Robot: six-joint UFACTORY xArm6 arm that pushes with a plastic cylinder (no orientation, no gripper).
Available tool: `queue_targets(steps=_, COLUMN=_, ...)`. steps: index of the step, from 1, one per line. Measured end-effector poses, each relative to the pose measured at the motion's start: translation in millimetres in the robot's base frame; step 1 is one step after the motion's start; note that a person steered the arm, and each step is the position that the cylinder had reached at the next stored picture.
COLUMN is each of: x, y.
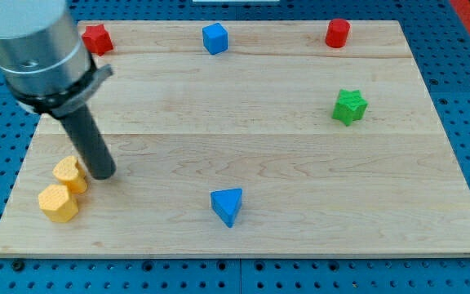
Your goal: Move blue triangle to the bottom of blue cube
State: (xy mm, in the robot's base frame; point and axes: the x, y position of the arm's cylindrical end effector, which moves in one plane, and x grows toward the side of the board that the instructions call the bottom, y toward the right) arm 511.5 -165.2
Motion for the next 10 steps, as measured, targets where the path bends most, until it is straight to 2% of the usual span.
queue_targets(steps=2, x=106, y=14)
queue_targets(steps=3, x=102, y=62)
queue_targets(steps=5, x=60, y=94)
queue_targets(steps=6, x=84, y=125)
queue_targets(steps=7, x=84, y=178)
queue_targets(steps=8, x=74, y=191)
queue_targets(steps=9, x=43, y=207)
queue_targets(steps=10, x=70, y=195)
